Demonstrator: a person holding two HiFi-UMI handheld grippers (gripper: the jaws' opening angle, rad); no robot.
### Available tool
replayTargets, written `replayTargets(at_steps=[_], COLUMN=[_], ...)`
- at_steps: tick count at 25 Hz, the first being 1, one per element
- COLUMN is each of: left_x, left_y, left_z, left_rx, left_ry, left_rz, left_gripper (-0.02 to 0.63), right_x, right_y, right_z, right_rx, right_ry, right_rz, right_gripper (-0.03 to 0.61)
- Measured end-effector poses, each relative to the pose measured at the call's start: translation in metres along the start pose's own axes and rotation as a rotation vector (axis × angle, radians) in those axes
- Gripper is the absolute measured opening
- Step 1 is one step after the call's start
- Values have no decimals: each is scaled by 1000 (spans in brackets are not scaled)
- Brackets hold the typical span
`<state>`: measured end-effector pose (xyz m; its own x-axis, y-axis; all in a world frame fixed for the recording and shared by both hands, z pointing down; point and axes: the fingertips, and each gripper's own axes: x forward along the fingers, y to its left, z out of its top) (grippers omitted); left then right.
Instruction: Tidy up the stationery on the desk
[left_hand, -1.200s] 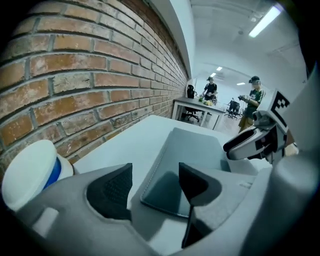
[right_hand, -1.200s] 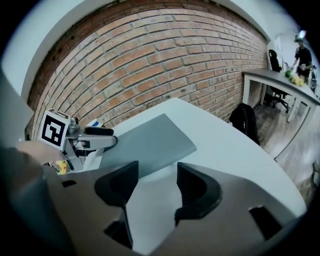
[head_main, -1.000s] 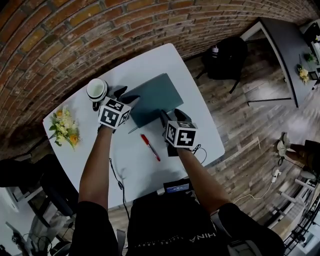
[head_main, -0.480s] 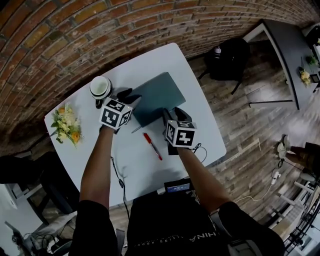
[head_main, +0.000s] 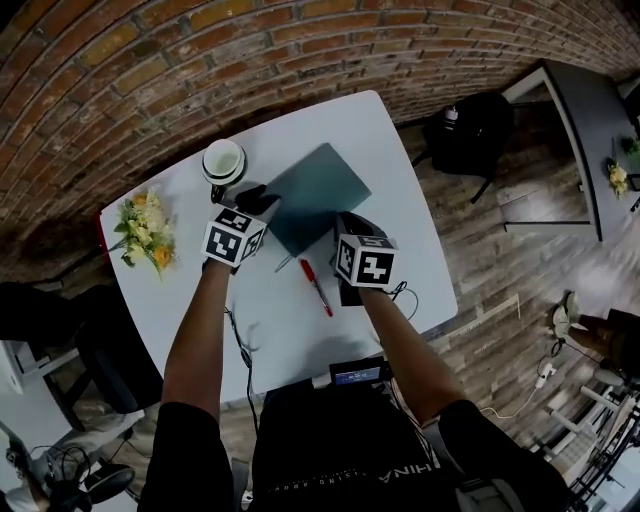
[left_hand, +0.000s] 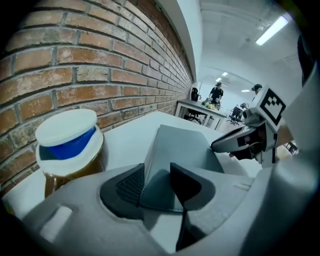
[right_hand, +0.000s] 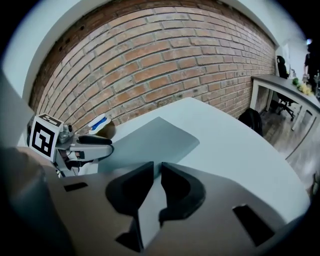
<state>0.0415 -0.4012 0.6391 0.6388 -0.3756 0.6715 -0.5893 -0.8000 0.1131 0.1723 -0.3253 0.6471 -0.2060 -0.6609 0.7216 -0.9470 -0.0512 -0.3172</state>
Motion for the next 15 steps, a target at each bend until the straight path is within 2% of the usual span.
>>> replayTargets(at_steps=[4, 6, 9, 14, 15], left_x=[-15, -20, -27, -30, -29], left_y=[3, 2, 3, 5, 5], left_z=[-13, -18, -25, -29, -29], left_rx=[-9, 0, -9, -15, -14], left_ry=[7, 13, 6, -1, 1], left_rz=[9, 16, 37, 46, 42], left_gripper=[161, 153, 152, 150, 152], right_x=[4, 8, 9, 4, 3], right_y=[26, 41, 46, 35, 33], right_z=[-6, -10, -11, -12, -11], right_rx=[-47, -81, -90, -51, -44], right_ry=[29, 42, 38, 6, -2], right_rz=[58, 78, 62, 1, -11], right_gripper=[9, 9, 14, 149, 159])
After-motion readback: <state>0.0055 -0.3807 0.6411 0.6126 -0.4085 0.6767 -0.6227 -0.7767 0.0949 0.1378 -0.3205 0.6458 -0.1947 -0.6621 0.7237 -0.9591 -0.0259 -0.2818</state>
